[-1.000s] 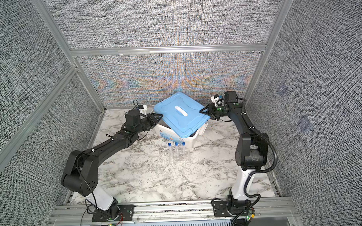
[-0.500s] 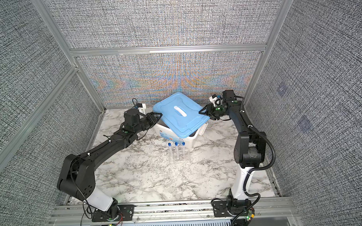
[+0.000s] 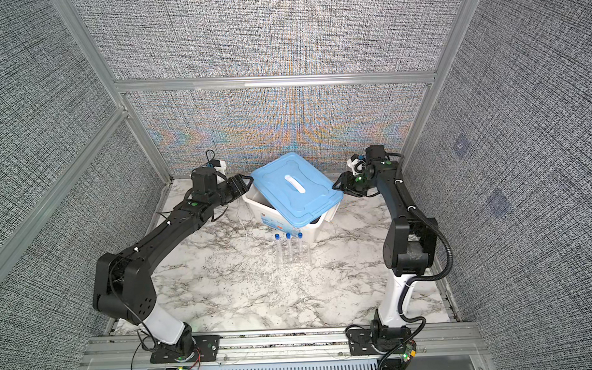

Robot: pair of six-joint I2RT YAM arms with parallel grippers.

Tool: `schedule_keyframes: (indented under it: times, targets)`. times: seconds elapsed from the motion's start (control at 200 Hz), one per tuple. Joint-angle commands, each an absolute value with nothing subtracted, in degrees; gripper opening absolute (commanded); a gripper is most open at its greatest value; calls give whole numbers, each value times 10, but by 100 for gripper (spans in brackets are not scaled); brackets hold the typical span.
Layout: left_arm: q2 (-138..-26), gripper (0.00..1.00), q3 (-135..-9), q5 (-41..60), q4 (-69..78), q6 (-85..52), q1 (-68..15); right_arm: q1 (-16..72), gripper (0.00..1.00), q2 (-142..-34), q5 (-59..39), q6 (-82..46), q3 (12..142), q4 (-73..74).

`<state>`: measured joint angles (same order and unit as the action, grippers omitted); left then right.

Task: Organize the chemistry lab equipment
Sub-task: 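Lower the lid flat onto the bin with both grippers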

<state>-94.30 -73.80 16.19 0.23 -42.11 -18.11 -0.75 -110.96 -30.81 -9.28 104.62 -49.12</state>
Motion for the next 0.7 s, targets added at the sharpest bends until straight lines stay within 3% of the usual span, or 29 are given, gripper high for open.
schedule_keyframes:
  times: [0.0, 0.295, 0.695]
  targets:
    - [-966, 70, -770, 177, -23, -352, -166, 0, 55, -1100, -243, -64, 1058, -520]
    - [-1037, 73, -860, 233, -53, -323, -158, 81, 55, -1070, -134, 8, 1104, -538]
    - [-1074, 74, -877, 251, -50, -271, -158, 186, 48, -1137, -163, 53, 1170, -448]
